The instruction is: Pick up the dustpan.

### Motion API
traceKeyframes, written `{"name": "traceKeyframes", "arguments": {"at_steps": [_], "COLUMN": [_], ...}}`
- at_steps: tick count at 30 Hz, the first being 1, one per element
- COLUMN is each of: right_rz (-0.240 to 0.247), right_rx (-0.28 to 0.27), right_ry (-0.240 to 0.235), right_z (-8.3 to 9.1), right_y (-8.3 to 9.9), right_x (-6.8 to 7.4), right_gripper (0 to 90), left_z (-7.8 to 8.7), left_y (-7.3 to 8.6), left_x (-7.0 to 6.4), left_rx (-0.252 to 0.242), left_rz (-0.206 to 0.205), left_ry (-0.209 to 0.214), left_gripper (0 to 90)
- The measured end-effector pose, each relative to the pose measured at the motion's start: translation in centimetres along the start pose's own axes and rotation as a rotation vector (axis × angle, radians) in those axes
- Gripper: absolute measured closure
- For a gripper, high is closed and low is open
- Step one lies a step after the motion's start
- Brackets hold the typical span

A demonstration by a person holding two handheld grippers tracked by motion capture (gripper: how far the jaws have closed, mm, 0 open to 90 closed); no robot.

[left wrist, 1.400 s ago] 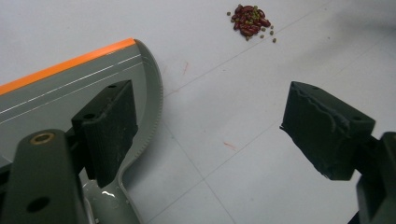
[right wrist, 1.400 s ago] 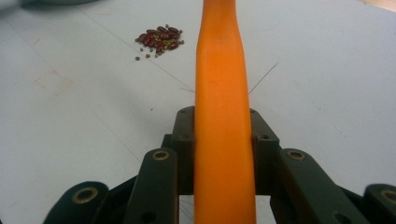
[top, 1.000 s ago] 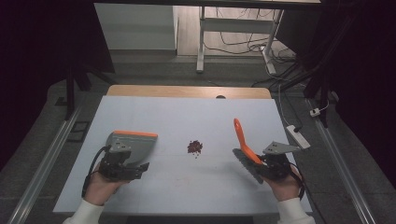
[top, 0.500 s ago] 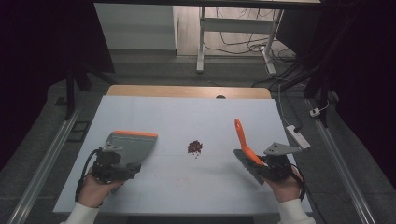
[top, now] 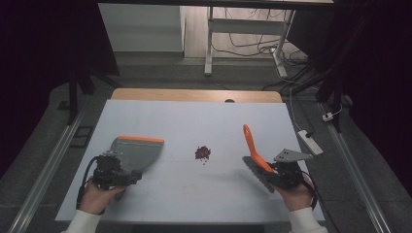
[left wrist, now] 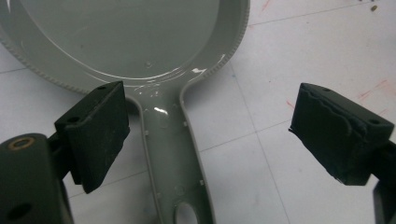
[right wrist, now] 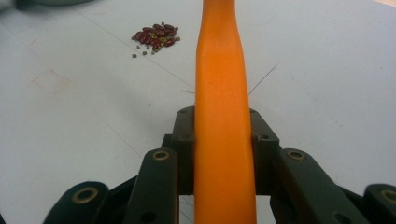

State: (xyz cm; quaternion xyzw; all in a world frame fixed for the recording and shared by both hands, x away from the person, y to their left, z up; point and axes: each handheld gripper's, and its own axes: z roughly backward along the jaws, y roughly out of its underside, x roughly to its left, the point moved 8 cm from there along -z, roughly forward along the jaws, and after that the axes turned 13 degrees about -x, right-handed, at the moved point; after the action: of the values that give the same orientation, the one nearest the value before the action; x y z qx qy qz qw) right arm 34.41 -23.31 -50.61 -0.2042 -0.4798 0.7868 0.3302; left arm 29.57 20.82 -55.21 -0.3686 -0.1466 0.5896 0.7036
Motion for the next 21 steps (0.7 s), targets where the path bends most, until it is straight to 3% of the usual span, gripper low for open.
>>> {"name": "traceKeyframes", "arguments": {"at_steps": [9,21], "right_rz": [-0.004,-0.001], "right_rx": [-0.003,0.002], "right_ry": [0.004,0.004], "right_z": [0.0,0.1], "right_y": [0.1,0.2], "right_x": [0.0,0.0], "right_gripper": [70.0,69.9], "left_z": [-0.2,-1.4], "left_y": [0.4,1.5], "left_x": [0.9,2.4], "left_rx": [0.021,0.062], "left_rz": [0.008,0.056], "left_ry": [-0.036,-0.064], "left_gripper": [13.4,15.7]}}
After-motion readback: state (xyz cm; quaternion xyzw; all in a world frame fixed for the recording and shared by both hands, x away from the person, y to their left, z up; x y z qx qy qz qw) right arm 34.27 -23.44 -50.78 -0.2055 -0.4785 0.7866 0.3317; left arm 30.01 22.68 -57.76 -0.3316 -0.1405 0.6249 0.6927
